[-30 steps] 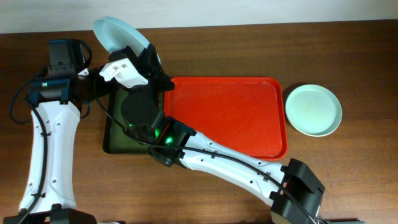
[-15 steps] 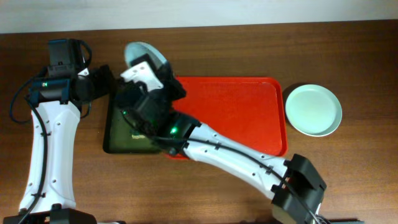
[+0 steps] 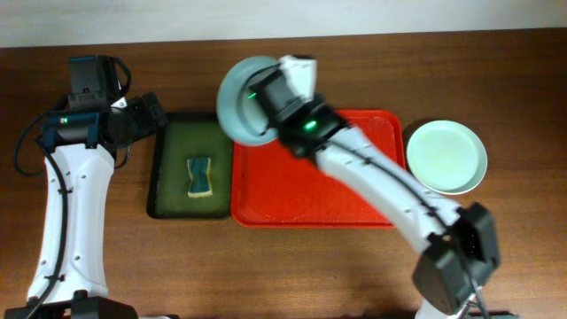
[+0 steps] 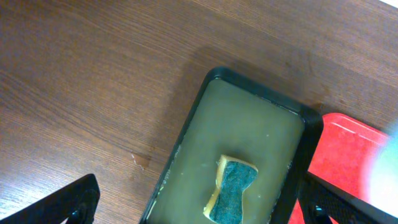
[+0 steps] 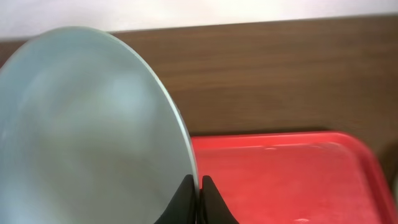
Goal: Clean dirty plates on tray and stack at the side
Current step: 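Place the blue plate onto the plate stack right of the red tray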
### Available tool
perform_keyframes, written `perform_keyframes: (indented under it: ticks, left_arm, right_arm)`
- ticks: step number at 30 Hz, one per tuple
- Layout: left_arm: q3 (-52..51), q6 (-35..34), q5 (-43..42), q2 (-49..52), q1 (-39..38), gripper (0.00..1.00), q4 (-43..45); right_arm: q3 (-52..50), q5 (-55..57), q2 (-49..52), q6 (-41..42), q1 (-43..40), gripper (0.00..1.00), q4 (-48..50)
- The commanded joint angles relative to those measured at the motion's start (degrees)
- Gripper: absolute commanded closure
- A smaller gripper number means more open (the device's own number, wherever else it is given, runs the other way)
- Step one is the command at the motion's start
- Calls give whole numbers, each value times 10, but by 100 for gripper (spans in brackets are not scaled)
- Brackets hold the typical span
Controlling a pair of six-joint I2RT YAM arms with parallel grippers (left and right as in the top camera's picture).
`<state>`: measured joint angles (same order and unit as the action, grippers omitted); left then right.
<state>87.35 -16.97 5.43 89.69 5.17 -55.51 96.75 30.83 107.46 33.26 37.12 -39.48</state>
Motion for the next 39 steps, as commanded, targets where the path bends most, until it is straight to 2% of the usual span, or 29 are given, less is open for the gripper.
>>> perform_keyframes:
  ticks: [1, 5, 10, 16, 23, 30, 31, 32, 33, 34, 35, 36, 39]
  left_arm:
    - [-1, -6, 4, 3, 2, 1, 1]
    - [-2, -6, 4, 3, 2, 1, 1]
    - [-1, -6, 4, 3, 2, 1, 1]
    - [-2, -6, 4, 3, 2, 1, 1]
    - [-1, -6, 4, 3, 2, 1, 1]
    - [-2, -6, 4, 3, 2, 1, 1]
    - [-2, -6, 4, 3, 2, 1, 1]
    - [-2, -6, 4, 3, 2, 1, 1]
    - [-1, -6, 4, 3, 2, 1, 1]
    - [-1, -6, 4, 3, 2, 1, 1]
    - [-1, -6, 4, 3, 2, 0, 1]
    - [-1, -6, 4, 3, 2, 1, 1]
    - [-1, -6, 4, 3, 2, 1, 1]
  right_arm:
    - [3, -34, -36, 39, -96, 96, -79]
    - [3, -48, -22, 39, -253, 96, -214]
    - [2, -174, -22, 38, -461, 95, -313]
    - [2, -176, -22, 37, -605, 96, -377]
    - [-19, -176, -22, 37, -618, 96, -360]
    - [-138, -220, -22, 37, -618, 96, -241]
    - [-145, -224, -22, 37, -618, 90, -231]
    - [-150, -228, -22, 37, -618, 78, -224]
    - [-155, -229, -22, 36, -618, 55, -215]
    - [-156, -229, -22, 31, -618, 39, -212]
    - [-156, -229, -22, 13, -618, 13, -211]
    - [-156, -231, -22, -5, -618, 3, -212]
    - [-156, -267, -22, -105, -611, 1, -211]
